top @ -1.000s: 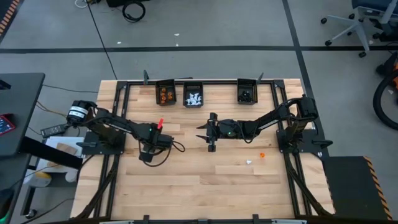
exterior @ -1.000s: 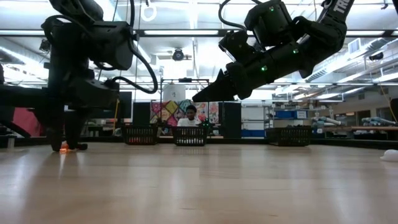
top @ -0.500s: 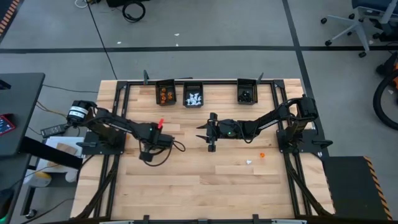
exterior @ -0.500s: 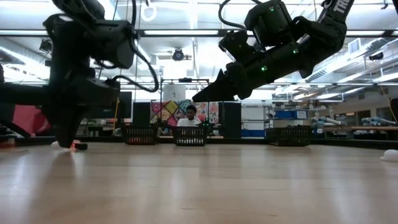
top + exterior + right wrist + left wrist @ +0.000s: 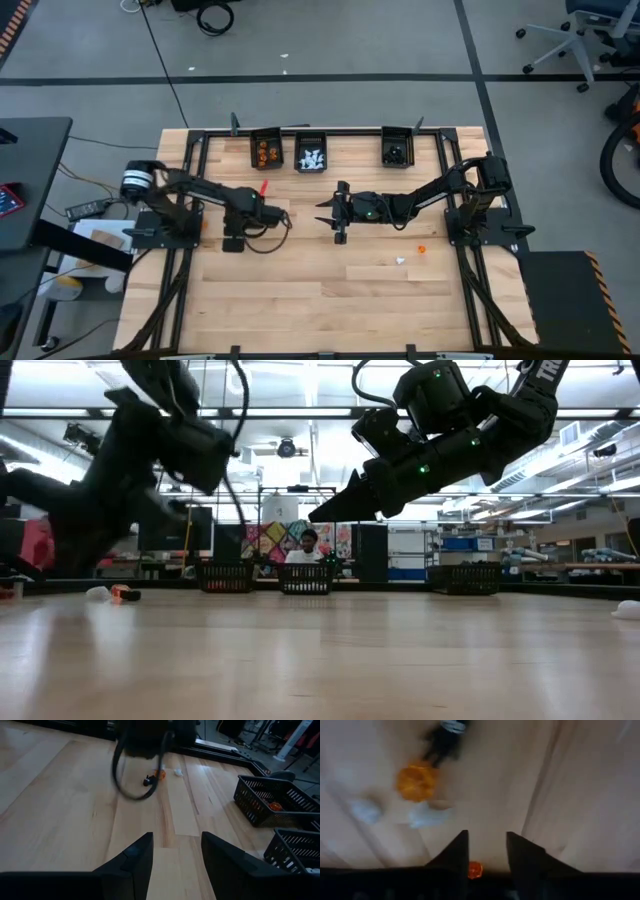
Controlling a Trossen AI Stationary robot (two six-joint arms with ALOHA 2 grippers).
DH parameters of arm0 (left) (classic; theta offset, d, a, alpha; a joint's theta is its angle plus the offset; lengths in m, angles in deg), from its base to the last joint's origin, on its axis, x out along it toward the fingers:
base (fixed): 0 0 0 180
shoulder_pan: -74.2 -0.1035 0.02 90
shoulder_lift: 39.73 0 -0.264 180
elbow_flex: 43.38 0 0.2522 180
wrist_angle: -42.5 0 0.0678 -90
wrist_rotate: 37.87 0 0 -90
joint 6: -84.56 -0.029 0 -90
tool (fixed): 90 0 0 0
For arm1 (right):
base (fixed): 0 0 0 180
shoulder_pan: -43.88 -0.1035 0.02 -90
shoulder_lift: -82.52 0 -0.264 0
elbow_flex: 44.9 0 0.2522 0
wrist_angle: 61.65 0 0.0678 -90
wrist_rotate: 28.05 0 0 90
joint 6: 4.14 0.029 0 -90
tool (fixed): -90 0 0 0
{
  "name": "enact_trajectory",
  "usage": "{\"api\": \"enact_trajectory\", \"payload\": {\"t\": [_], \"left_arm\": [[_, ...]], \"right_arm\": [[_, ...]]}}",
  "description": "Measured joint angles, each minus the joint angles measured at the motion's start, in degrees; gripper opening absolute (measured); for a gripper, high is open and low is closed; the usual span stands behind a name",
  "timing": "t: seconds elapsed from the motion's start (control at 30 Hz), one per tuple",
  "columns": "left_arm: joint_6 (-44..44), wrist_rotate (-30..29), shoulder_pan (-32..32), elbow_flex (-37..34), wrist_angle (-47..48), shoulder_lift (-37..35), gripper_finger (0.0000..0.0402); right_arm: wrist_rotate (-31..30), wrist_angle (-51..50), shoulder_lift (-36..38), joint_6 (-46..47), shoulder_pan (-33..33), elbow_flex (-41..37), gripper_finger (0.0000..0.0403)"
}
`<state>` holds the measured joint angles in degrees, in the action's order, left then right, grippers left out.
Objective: Sort Halloween decoration
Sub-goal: Put the orange pumpkin toy into the left black bin
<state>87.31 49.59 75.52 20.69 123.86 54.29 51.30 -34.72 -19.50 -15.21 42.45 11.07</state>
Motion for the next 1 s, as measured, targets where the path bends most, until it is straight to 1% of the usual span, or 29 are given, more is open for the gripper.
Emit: {"api": "enact_trajectory", "payload": {"t": [0.17,0.27,0.33,0.5,0.6,0.7,0.93,1.0], "left_arm": [[-4.1,-0.3,1.3,0.0,3.1,8.3,0.0176],[-6.0,-0.8,1.5,0.0,5.1,12.0,0.0201],[-6.3,-0.8,1.5,0.0,5.1,13.4,0.021],[-6.2,-1.0,1.5,-0.1,5.0,15.1,0.0215],[-5.5,-2.5,1.5,-0.1,5.3,15.6,0.0215],[-5.3,-2.7,1.6,-0.1,5.7,15.5,0.0215],[-3.7,-2.8,2.6,-0.1,12.4,15.5,0.0215],[-3.6,-2.8,3.1,-0.1,11.9,15.5,0.0215]], "right_arm": [[0.0,0.0,0.0,-0.1,0.0,0.0,0.0171],[0.0,0.0,0.0,-0.1,0.1,0.0,0.0171],[0.0,0.0,0.0,-0.2,0.1,0.0,0.0171],[0.1,0.0,0.0,-0.2,0.1,0.0,0.0171],[0.2,0.0,0.0,-0.2,0.1,0.0,0.0171],[0.2,0.0,0.0,-0.1,0.1,0.0,0.0171],[0.2,0.3,0.0,0.6,0.1,0.0,0.0171],[0.2,0.4,0.0,0.6,0.1,0.0,0.0171]]}}
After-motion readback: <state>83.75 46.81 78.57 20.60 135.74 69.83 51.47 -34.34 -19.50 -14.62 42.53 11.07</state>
